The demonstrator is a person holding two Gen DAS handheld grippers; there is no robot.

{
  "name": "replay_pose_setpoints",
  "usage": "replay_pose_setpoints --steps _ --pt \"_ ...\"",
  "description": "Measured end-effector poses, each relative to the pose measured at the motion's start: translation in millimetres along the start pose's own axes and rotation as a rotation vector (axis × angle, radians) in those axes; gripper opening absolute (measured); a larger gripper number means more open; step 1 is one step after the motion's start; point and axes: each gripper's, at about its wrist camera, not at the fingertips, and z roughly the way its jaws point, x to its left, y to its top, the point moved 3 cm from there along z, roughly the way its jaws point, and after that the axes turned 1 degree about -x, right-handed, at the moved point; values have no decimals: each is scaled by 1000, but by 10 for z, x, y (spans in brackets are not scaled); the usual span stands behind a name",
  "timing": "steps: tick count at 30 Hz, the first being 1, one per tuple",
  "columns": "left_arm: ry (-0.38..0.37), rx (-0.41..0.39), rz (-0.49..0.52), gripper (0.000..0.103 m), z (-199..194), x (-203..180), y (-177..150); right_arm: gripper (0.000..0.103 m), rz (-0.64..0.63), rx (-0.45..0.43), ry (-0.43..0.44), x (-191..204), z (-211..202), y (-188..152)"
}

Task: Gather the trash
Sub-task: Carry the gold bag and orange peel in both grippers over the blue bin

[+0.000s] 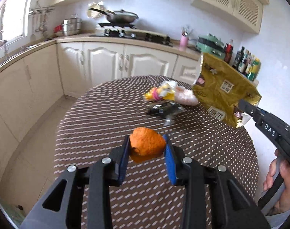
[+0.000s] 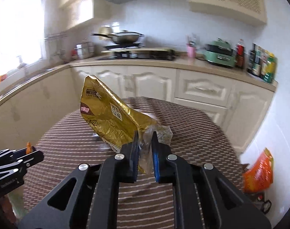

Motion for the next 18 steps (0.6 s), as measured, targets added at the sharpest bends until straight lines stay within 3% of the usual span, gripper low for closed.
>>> replay_pose_setpoints --steps 4,9,13,18 --pt "47 -41 -41 33 -398 414 -113 11 -61 7 111 667 -83 -33" --pt "156 -58 -117 33 -859 1151 -414 11 -153 37 266 1683 -102 -185" --pt "255 -57 -189 33 -1132 1737 -677 11 -212 100 407 2506 -41 -409" --pt "335 -21 -281 33 -1291 2373 -1064 11 -267 198 506 3296 139 -791"
